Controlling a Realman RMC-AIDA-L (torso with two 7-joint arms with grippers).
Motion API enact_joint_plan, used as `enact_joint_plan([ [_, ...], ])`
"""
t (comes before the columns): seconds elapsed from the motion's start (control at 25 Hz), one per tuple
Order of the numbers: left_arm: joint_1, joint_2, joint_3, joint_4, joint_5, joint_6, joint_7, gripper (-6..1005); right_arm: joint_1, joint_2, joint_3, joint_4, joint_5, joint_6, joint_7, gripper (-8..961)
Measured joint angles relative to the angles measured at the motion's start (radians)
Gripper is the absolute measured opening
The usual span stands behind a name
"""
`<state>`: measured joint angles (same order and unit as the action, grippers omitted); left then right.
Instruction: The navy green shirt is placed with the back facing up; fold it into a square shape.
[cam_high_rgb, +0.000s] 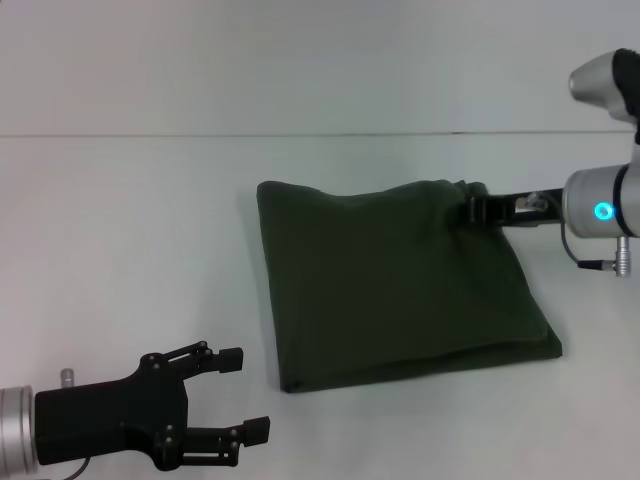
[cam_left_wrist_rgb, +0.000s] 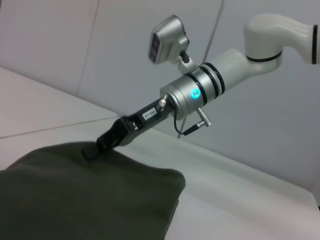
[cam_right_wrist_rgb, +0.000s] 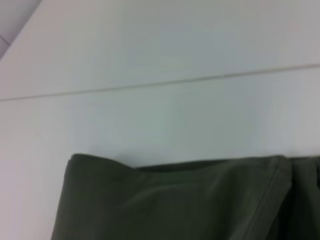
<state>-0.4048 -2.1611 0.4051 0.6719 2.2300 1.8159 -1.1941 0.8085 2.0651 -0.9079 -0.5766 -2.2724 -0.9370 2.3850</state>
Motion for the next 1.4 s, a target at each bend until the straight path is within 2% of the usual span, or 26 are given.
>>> enact_joint_plan([
  [0.12, 0.0, 0.0, -0.001, 0.0, 0.0, 0.0, -0.004, 950, -0.042, 0.012, 0.013, -0.067, 0.018, -0.005, -0.013, 54],
  [0.32, 0.0, 0.001, -0.003, 0.0, 0.0, -0.003, -0.005, 950, -0.079, -0.001, 0.015, -0.078, 0.058, 0.003, -0.015, 80],
  [0.6, -0.001, 0.001, -0.003, 0.0, 0.0, -0.003, -0.005, 951, -0.082, -0.005, 0.013, -0.032, 0.06, 0.069, -0.018, 116],
  [0.92, -0.004, 0.002, -0.004, 0.0, -0.002, -0.004, -0.032, 948, -0.096, 0.004, 0.029, -0.013, 0.072, 0.124, -0.029, 157],
  [1.12, -0.005, 0.002, -0.026, -0.005, -0.012, -0.006, -0.056, 946, -0.17, 0.007, 0.085, -0.033, 0.213, 0.093, -0.148, 182],
  [1.28, -0.015, 0.006, -0.043, -0.027, -0.018, -0.021, -0.1, 945, -0.25, 0.004, 0.143, -0.034, 0.402, 0.022, -0.337, 203],
  [1.4, -0.026, 0.008, -0.052, -0.038, -0.035, -0.046, -0.188, 944, -0.312, 0.006, 0.196, -0.034, 0.532, -0.089, -0.539, 450],
])
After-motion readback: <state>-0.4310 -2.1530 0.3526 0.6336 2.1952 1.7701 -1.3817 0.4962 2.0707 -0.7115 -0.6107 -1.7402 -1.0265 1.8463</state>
